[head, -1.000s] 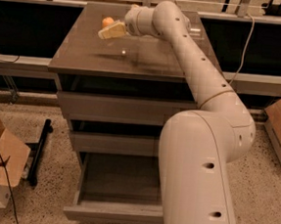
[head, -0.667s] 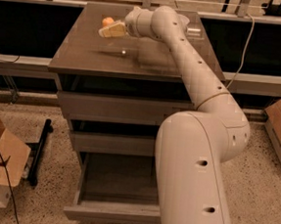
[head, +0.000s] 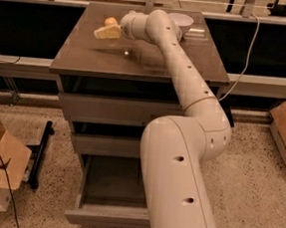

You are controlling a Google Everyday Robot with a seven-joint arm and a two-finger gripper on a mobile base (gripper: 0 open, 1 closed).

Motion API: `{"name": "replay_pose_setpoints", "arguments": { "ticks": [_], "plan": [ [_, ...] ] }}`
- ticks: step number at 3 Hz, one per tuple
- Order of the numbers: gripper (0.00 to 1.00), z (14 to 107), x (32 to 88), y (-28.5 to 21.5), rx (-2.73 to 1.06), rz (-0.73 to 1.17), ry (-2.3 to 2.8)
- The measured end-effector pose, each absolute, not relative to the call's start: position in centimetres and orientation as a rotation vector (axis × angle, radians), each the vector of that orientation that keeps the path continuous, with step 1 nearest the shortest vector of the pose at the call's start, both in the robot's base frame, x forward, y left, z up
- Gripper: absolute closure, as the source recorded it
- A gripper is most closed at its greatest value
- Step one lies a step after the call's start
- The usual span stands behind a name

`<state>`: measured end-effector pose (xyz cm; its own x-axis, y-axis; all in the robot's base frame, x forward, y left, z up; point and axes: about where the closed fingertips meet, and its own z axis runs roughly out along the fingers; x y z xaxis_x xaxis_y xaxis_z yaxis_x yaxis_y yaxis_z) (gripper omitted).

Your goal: Place orange into bottom drawer

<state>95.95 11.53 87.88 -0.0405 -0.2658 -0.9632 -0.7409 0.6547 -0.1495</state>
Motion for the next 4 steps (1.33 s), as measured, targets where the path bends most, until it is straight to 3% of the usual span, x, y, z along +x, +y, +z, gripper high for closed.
{"name": "replay_pose_setpoints", "arguments": {
  "ticks": [4],
  "plan": [
    [0.0,87.2,99.6,12.9,-0.726,0.433,1.608]
  ]
}}
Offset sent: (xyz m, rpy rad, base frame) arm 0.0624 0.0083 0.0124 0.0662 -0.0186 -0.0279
